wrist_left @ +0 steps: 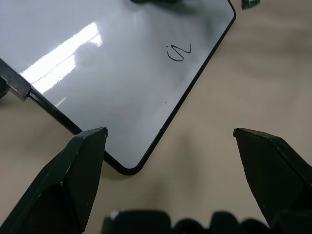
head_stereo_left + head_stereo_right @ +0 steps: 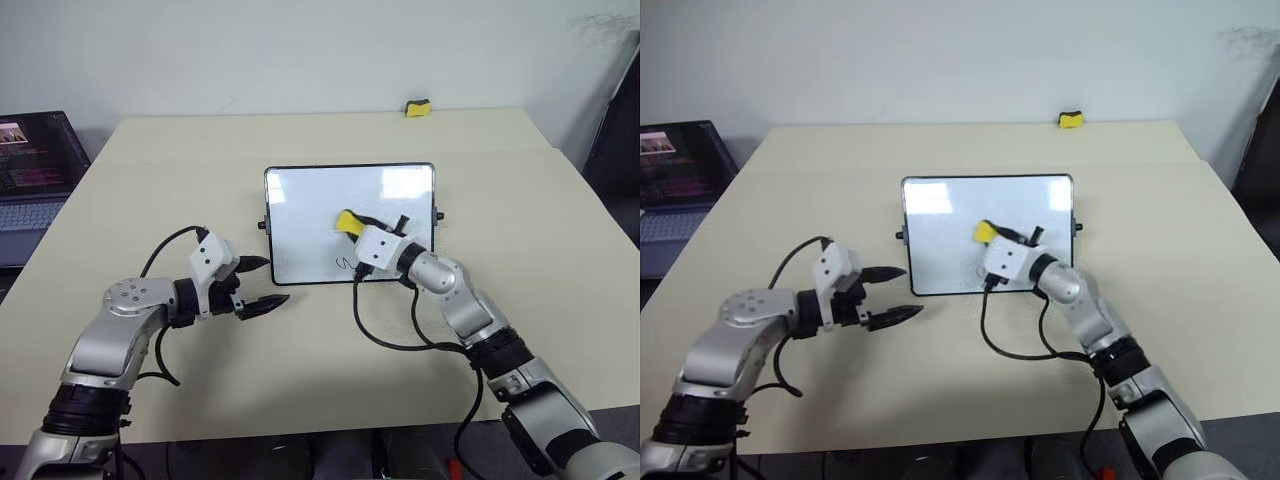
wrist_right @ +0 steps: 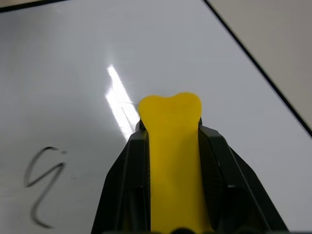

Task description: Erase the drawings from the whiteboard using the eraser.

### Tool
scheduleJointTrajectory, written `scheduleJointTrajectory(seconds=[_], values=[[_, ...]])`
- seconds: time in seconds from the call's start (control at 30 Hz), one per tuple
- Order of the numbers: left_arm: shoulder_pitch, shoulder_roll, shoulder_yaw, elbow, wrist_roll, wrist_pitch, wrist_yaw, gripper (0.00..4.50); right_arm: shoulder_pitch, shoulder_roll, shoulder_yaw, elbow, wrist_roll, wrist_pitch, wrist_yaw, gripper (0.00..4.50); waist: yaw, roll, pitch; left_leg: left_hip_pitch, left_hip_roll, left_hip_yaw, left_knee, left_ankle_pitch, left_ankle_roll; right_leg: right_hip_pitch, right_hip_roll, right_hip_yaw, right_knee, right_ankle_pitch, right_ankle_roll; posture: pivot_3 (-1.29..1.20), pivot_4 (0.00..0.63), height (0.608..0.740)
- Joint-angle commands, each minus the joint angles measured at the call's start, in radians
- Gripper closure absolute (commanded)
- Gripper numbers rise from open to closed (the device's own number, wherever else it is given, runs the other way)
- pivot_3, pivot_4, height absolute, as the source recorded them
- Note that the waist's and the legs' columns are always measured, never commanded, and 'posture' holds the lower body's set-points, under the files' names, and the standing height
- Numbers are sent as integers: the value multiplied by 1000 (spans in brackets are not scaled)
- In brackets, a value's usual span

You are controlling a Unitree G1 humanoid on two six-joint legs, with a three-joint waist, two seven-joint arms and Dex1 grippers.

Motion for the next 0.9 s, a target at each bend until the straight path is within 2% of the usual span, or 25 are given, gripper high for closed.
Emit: scheduleJointTrajectory(seconds=[0.03,0.47,0.73,0.9], values=[[3,18,37,-18,-3,-5,6,0,37,-24,43,17,-24,0,62,3506,0,0,0,0,0,0,0,0,0,0,0,0,0,0,0,0,150,740],[-3,12,33,-6,1,-9,7,0,60,-127,57,23,-54,-37,134,3506,7,-1,-2,2,-1,0,2,1,2,3,0,0,1,2,1,0,150,740],[-2,12,30,-7,0,-9,3,0,-31,-108,-52,42,-33,-140,-66,3506,7,-1,-1,2,-1,0,2,2,2,2,0,0,1,2,1,0,150,740],[-3,10,28,-10,-1,-10,1,0,-24,-96,-14,75,-36,-154,-25,3506,4,-1,-1,1,0,0,0,2,1,2,0,0,1,2,1,0,150,740]])
